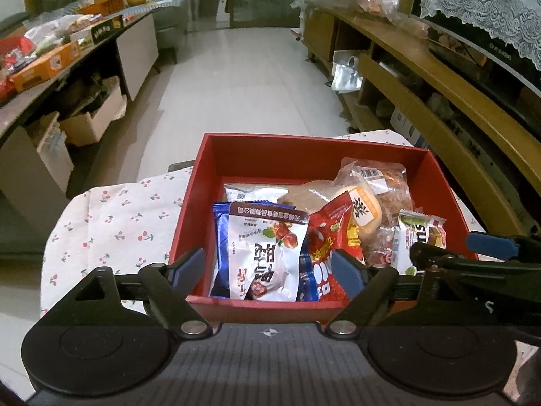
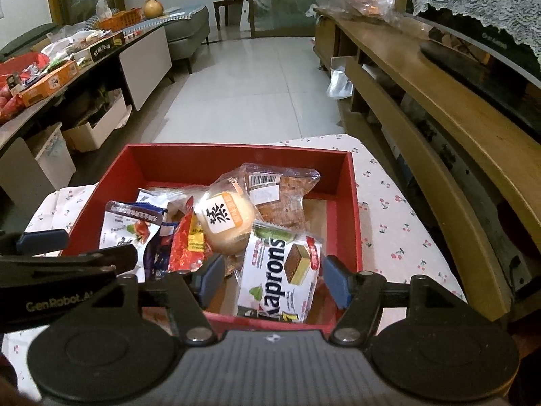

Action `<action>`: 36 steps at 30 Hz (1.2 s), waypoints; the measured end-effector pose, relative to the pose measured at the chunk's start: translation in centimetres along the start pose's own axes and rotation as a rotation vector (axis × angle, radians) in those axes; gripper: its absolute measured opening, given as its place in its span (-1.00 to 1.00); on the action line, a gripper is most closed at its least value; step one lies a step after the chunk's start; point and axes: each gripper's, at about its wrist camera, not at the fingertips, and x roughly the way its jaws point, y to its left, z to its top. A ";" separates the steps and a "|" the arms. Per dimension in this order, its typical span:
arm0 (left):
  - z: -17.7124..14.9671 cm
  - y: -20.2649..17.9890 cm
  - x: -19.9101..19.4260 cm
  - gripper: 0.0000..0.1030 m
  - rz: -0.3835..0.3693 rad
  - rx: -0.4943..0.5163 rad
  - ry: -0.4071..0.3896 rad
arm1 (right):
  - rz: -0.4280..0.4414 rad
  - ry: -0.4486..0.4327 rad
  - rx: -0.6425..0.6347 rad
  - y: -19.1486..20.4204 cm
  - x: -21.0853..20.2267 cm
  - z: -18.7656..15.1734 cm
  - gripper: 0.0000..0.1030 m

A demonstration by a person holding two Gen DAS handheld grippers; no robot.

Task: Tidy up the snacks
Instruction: 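Open both tools to release the snacks and withdraw from the box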

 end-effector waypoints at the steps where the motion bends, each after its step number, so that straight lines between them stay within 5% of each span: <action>1: -0.1 0.0 -0.1 0.70 0.003 0.001 0.000 | 0.002 -0.001 0.004 -0.1 -0.3 -0.2 0.37; 20: -3.5 0.1 -3.4 1.00 0.087 0.016 -0.029 | 0.028 -0.014 0.041 -0.4 -4.2 -3.1 0.43; 36: -6.7 -0.1 -5.6 1.00 0.143 0.033 -0.010 | 0.041 -0.024 0.064 -0.5 -7.6 -6.8 0.46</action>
